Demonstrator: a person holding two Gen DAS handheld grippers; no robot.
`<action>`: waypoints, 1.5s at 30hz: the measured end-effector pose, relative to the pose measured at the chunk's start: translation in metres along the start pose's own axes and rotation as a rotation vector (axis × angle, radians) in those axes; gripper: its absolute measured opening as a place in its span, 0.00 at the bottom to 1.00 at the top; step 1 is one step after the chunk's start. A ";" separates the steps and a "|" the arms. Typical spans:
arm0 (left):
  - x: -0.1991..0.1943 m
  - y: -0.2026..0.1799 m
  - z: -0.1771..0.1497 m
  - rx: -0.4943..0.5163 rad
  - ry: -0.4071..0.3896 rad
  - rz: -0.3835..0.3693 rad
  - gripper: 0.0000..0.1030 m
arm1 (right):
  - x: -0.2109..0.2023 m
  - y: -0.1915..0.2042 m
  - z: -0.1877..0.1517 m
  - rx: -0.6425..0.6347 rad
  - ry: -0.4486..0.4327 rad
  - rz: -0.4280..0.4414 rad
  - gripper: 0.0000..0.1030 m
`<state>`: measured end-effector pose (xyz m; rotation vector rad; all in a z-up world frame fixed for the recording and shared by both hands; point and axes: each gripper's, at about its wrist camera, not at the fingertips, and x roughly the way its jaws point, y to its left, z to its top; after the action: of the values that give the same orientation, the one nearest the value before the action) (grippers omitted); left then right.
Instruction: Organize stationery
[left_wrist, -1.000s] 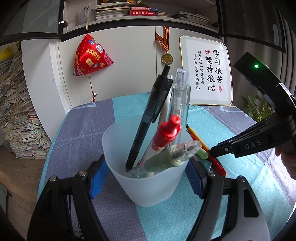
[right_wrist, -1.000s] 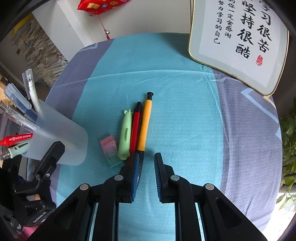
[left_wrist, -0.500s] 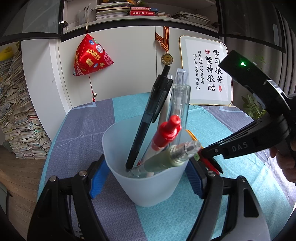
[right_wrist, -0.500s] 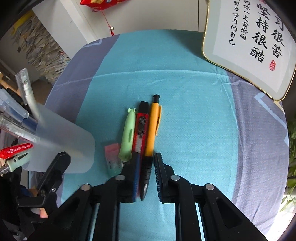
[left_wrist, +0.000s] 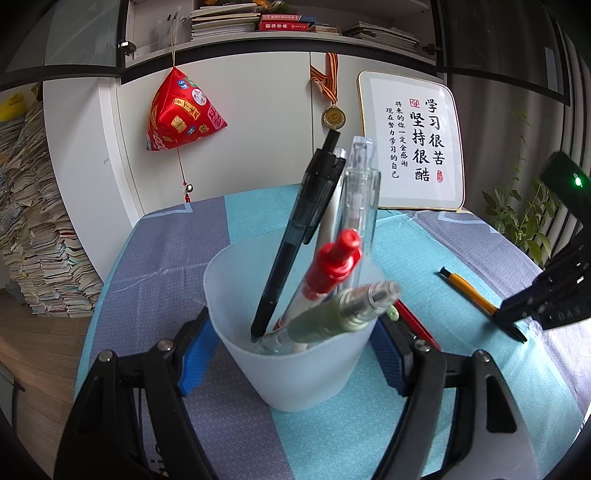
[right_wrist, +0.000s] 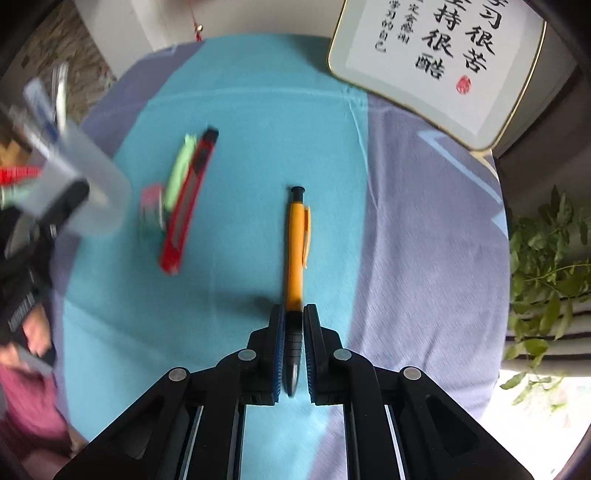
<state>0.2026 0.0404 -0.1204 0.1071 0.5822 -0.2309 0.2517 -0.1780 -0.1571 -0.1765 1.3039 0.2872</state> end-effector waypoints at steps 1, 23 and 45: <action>0.000 0.000 0.000 0.000 0.000 0.000 0.72 | 0.001 -0.001 -0.002 -0.010 0.014 -0.006 0.10; 0.000 0.001 0.000 0.002 0.001 0.001 0.72 | 0.020 0.001 0.061 0.060 -0.041 -0.032 0.13; 0.000 0.001 0.000 0.002 0.001 0.001 0.72 | -0.181 0.075 0.046 -0.072 -0.538 0.207 0.13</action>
<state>0.2028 0.0410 -0.1201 0.1094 0.5829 -0.2307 0.2282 -0.1137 0.0319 -0.0190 0.7776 0.5198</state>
